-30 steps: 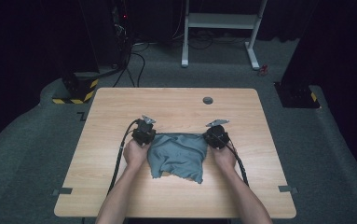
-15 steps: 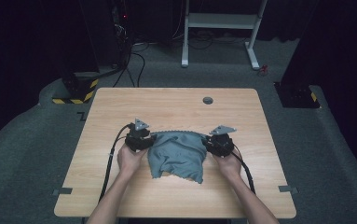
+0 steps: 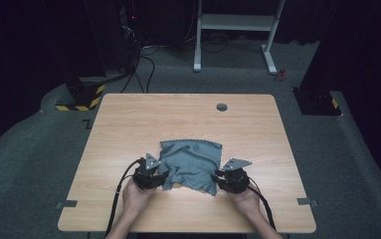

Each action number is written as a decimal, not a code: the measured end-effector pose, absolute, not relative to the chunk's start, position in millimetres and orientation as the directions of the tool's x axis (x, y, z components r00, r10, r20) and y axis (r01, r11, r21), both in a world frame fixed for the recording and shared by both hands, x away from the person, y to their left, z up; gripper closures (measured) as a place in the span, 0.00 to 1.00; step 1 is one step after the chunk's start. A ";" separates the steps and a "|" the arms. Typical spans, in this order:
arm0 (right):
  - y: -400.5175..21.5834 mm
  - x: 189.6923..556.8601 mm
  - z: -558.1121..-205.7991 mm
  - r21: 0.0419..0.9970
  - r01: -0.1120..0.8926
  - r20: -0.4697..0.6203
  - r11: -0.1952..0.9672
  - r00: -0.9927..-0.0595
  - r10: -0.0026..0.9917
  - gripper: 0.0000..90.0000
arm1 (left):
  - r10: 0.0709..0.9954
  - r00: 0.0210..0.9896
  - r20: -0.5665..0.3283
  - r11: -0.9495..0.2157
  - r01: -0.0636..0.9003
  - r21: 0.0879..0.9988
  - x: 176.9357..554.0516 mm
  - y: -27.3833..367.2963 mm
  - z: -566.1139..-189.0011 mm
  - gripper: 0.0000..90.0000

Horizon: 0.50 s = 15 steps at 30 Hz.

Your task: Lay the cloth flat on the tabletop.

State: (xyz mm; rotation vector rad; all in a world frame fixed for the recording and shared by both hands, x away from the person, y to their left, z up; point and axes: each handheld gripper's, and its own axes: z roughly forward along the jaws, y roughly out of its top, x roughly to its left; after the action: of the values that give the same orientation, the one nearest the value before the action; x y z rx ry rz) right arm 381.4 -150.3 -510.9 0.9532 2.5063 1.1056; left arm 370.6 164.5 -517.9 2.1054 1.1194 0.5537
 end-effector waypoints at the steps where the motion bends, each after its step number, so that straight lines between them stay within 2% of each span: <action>1: -149.5 381.1 -511.1 0.727 0.468 0.040 0.502 -0.759 0.649 0.78 | 0.844 0.533 0.061 -0.403 0.554 0.729 369.9 164.7 -520.3 0.53; 6: -143.8 383.2 -513.1 0.710 0.477 0.039 0.517 -0.760 0.648 0.84 | 0.867 0.497 0.031 -0.345 0.553 0.758 366.5 168.2 -525.2 0.51; 10: -143.9 385.8 -514.5 0.697 0.475 0.023 0.537 -0.763 0.646 0.99 | 0.871 0.492 0.006 -0.322 0.560 0.764 367.4 171.1 -526.9 0.48; 15: -149.7 389.6 -505.3 0.694 0.450 -0.029 0.562 -0.762 0.647 1.00 | 0.872 0.490 0.006 -0.323 0.566 0.758 367.7 171.8 -526.6 0.46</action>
State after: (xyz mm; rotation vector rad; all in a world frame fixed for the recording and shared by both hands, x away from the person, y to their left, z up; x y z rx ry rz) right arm 389.6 -149.7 -505.3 0.9073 2.5180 1.0004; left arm 367.7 171.8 -526.6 2.0248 1.1816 0.5497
